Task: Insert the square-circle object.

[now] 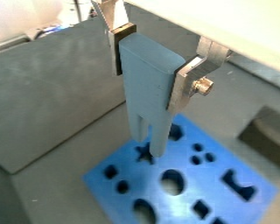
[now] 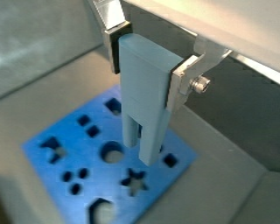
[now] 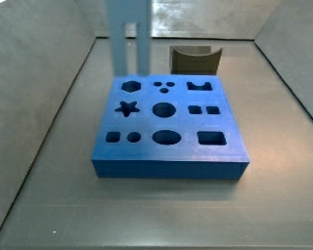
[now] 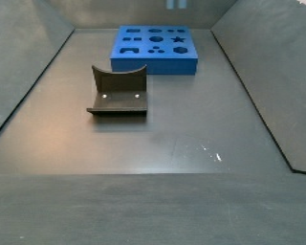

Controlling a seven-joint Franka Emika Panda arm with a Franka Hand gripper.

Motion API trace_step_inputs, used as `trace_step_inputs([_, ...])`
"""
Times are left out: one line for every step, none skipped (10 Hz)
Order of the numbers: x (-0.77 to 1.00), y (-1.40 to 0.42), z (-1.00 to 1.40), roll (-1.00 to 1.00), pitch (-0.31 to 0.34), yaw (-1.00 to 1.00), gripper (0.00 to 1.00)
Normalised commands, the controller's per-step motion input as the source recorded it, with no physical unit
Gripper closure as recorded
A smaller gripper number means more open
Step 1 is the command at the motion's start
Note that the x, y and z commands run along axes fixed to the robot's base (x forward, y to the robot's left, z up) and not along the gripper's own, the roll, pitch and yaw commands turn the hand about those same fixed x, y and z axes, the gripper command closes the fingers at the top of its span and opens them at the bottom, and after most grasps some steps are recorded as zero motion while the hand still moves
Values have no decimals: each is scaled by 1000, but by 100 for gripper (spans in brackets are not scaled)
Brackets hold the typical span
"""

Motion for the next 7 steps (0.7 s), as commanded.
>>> trace_step_inputs([-234,-554,-929,-54,56,60,100])
trace_step_inputs([-214,-540,-957,-44,31,29,100])
trace_step_inputs([-20,-306,-626,0,0,0,100])
trace_step_inputs([-14,-134,-537,0,0,-37,100])
trace_step_inputs([0,-106,-543,0,0,-86,100])
trace_step_inputs([120,-111,-480,-4,20,-60,100])
trace_step_inputs([189,-77,-351,0,50,-114,100])
